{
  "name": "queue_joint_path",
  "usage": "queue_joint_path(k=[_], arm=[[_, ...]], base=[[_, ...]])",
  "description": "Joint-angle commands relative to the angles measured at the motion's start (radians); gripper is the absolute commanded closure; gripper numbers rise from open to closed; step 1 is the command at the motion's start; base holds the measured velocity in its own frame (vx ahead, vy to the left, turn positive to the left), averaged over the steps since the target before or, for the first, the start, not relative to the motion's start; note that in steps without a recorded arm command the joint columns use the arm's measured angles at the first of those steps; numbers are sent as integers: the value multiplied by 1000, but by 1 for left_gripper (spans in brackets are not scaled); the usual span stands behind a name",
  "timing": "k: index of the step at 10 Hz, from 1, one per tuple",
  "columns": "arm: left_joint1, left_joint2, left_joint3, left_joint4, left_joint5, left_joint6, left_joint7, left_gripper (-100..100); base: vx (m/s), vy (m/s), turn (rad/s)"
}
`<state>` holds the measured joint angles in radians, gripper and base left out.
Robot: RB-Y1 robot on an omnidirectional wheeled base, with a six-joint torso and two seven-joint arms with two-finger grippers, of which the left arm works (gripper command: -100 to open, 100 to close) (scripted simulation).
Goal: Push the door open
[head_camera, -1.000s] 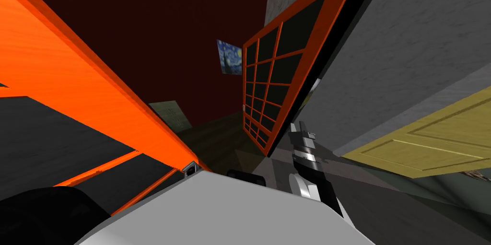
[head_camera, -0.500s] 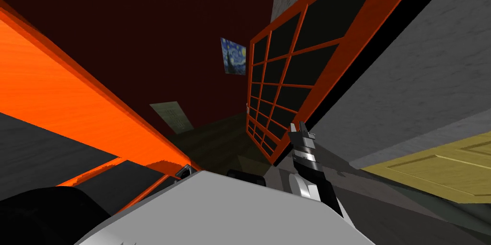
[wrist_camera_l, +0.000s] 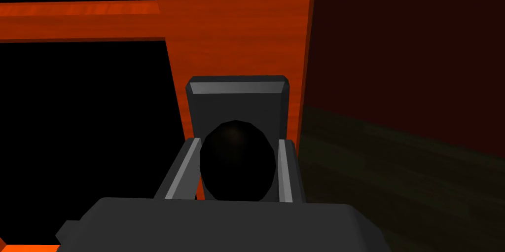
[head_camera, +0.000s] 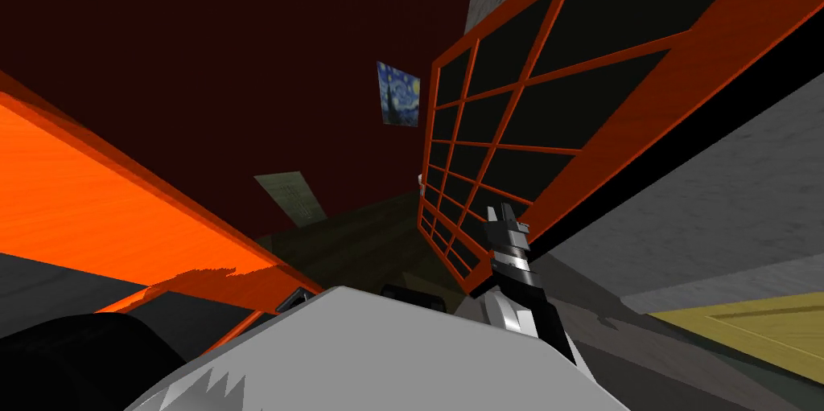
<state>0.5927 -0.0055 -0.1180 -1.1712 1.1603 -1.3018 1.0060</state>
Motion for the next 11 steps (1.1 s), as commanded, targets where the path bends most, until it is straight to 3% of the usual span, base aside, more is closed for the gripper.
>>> queue_joint_path(k=[1, 2, 3, 6, 8, 11], arm=[[0, 0, 0, 0, 0, 0, 0, 100], [3, 19, 13, 0, 16, -8, 1, 100], [5, 26, 20, 1, 26, -12, 2, 100], [9, 34, 42, 2, 57, -25, 3, 100], [12, 30, 56, 2, 76, -33, 3, 100], [17, 2, 79, 3, 109, -47, 4, 100]], base=[[67, 44, 16], [85, 80, 34], [146, 120, 37], [130, 161, 35], [115, 165, 26], [159, 155, 59]])
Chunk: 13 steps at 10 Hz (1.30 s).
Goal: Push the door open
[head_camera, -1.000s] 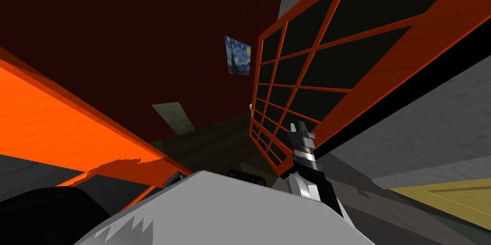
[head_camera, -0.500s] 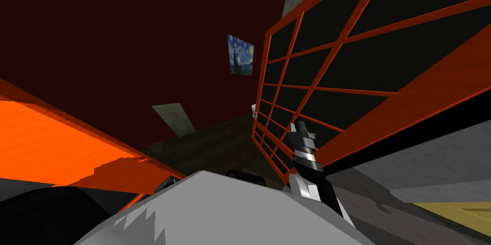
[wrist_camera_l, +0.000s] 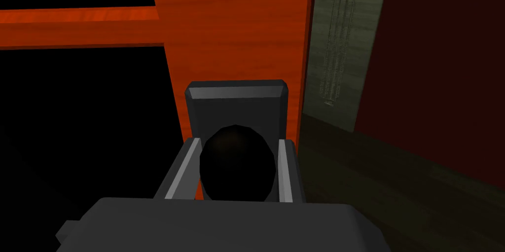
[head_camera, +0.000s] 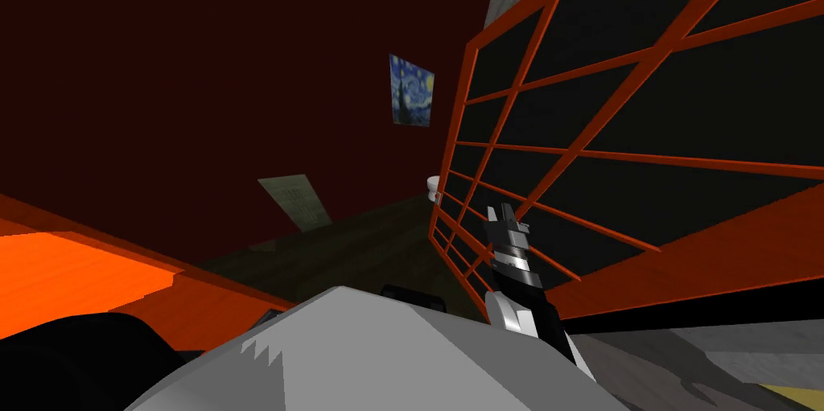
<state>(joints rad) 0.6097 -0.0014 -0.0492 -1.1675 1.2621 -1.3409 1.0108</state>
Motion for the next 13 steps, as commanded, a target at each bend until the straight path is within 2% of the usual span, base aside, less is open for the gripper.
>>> queue_joint_path(k=[1, 2, 3, 7, 9, 11, 12, 13], arm=[[1, -16, 17, 0, 17, -12, -1, 100], [3, -9, 10, -5, 12, -2, -4, 100], [7, 17, 25, -3, 35, -12, -2, 100], [13, 32, 49, 1, 76, -29, 1, 100], [16, 24, 63, 3, 101, -40, 4, 100], [20, -1, 79, 6, 128, -51, 6, 100], [21, -23, 86, 7, 141, -57, 7, 100], [19, -11, 80, 7, 133, -48, 8, 100]], base=[[127, 143, 33], [55, 66, 14], [49, 102, 38], [121, 177, 43], [118, 213, 45], [114, 209, 38], [89, 195, 51], [36, 90, 12]])
